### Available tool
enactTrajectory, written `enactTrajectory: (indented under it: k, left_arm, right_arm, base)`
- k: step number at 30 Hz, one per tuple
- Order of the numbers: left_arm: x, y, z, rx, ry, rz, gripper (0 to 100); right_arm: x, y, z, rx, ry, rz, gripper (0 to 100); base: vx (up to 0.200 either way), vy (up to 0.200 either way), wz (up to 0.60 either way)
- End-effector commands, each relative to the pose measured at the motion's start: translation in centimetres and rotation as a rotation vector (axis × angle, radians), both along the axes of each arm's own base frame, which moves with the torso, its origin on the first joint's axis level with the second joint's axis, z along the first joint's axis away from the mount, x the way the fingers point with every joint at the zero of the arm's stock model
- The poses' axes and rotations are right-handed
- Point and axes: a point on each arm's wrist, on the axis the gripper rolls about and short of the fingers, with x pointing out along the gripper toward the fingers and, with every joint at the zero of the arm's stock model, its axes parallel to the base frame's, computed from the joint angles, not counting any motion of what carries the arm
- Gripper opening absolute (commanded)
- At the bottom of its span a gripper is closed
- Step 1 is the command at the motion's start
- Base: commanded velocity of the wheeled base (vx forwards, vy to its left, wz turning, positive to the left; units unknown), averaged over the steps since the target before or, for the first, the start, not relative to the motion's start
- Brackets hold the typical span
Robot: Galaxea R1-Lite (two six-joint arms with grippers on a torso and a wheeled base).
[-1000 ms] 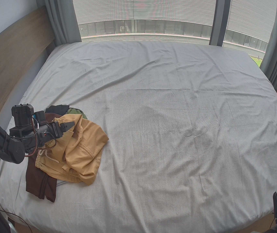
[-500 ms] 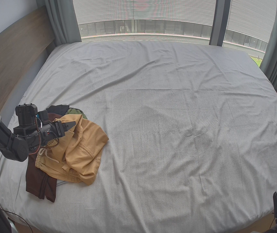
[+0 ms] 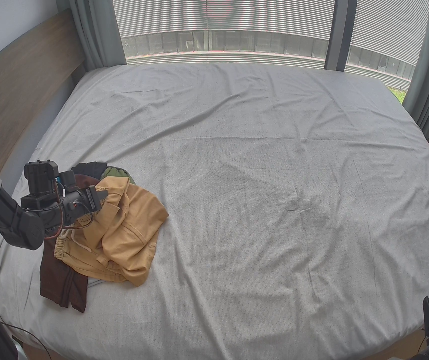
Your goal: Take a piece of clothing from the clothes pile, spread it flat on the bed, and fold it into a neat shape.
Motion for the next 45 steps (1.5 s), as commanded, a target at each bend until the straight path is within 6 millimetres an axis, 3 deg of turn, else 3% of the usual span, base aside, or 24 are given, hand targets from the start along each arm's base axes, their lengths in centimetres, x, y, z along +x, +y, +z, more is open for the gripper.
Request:
enactTrajectory:
  k: [1, 4, 17, 26, 38, 45]
  left_arm:
    - [-0.8, -0.9, 2.4, -0.055, -0.049, -0.013, 0]
    - [-1.5, -1.5, 3.9, -0.093, -0.074, -0.024, 0]
    - [-1.7, -2.1, 4.6, -0.111, -0.126, -0.080, 0]
    - [-2.3, -2.5, 7.9, -0.153, -0.220, -0.172, 0]
    - [-2.6, -5.2, 8.6, -0.161, -0.245, -0.257, 0]
    - [-6.3, -5.5, 9.8, -0.151, -0.284, -0.290, 0]
  right_arm:
    - [0.0, 0.0, -0.5, -0.001, 0.000, 0.002, 100]
    - [0.0, 0.0, -0.5, -0.003, 0.000, 0.002, 100]
    - [0.0, 0.0, -0.5, -0.003, 0.000, 0.002, 100]
    - [0.0, 0.0, -0.5, -0.004, 0.000, 0.000, 100]
    - [0.0, 0.0, -0.5, -0.009, 0.000, -0.003, 100]
    - [0.0, 0.0, -0.5, -0.009, 0.002, -0.003, 100]
  base:
    - [0.000, 0.000, 0.00]
    - [0.000, 0.000, 0.00]
    - [0.000, 0.000, 0.00]
    - [0.000, 0.000, 0.00]
    - [0.000, 0.000, 0.00]
    - [0.000, 0.000, 0.00]
